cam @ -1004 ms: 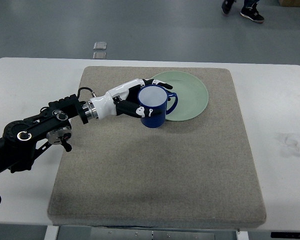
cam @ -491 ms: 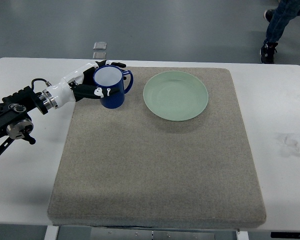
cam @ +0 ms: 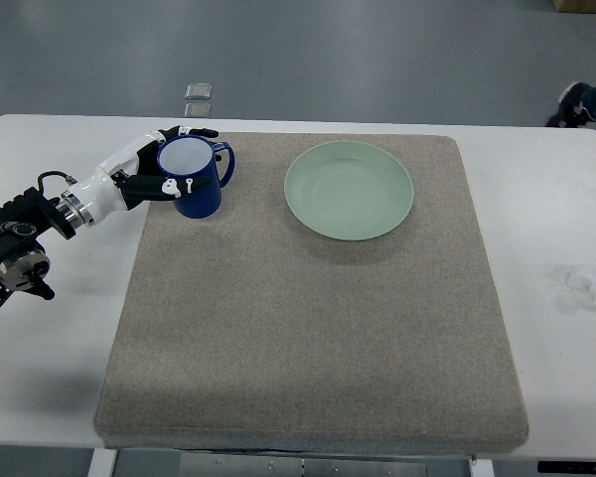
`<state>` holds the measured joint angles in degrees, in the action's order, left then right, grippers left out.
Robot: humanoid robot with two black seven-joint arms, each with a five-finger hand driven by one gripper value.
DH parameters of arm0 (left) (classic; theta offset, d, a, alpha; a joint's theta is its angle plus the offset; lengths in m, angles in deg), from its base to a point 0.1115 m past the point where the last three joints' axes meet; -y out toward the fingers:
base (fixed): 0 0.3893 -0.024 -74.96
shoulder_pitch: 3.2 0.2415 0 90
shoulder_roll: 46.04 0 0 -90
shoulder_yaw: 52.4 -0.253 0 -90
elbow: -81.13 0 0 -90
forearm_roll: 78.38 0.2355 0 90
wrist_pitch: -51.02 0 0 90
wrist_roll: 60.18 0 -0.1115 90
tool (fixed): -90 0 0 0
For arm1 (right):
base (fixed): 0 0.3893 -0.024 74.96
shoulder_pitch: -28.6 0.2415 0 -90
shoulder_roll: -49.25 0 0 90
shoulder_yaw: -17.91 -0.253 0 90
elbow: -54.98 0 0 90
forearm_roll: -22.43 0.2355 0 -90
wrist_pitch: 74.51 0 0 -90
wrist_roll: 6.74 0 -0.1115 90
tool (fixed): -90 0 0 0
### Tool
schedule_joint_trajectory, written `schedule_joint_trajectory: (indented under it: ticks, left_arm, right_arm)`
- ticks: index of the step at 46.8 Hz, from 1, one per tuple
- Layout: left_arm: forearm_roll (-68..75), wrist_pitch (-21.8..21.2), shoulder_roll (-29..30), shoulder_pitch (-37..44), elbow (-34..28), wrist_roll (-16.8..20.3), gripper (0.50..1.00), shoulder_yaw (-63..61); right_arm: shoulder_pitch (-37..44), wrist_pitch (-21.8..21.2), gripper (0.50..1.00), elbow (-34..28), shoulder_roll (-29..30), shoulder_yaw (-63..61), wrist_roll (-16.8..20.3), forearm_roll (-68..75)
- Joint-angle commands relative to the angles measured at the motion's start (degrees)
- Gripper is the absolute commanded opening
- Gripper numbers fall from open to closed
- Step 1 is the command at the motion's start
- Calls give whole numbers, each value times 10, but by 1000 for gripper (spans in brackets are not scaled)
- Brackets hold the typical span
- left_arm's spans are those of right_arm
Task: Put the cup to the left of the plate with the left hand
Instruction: 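Lift and carry the blue mug with the left hand away from the plate, then lower the blue mug onto the pad and open the left hand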
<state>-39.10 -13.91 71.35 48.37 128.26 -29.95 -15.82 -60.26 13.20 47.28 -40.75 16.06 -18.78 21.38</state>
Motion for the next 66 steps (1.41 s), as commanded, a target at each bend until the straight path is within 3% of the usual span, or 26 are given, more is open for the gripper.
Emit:
schedule_joint_trajectory:
  ticks: [1, 16, 39, 49, 52, 66]
  left_arm:
    - [0, 0, -1, 3, -10, 4, 748, -1]
    - [1, 0, -8, 9, -49, 42, 748, -2]
    - [1, -1, -39, 10, -63, 43, 776, -5]
    - [2, -4, -43, 10, -70, 42, 814, -4]
    - [2, -10, -46, 10, -73, 42, 855, -4]
    - [2, -15, -46, 10, -73, 42, 926, -4]
  right_arm:
    - [0, 0, 932, 0, 0, 0, 0, 0]
    - [0, 0, 932, 1, 0, 0, 0, 0]
    - [0, 0, 932, 0, 0, 0, 0, 0]
    - [0, 0, 932, 1, 0, 0, 0, 0]
    - [0, 0, 932, 1, 0, 0, 0, 0]
    - [0, 0, 932, 0, 0, 0, 0, 0]
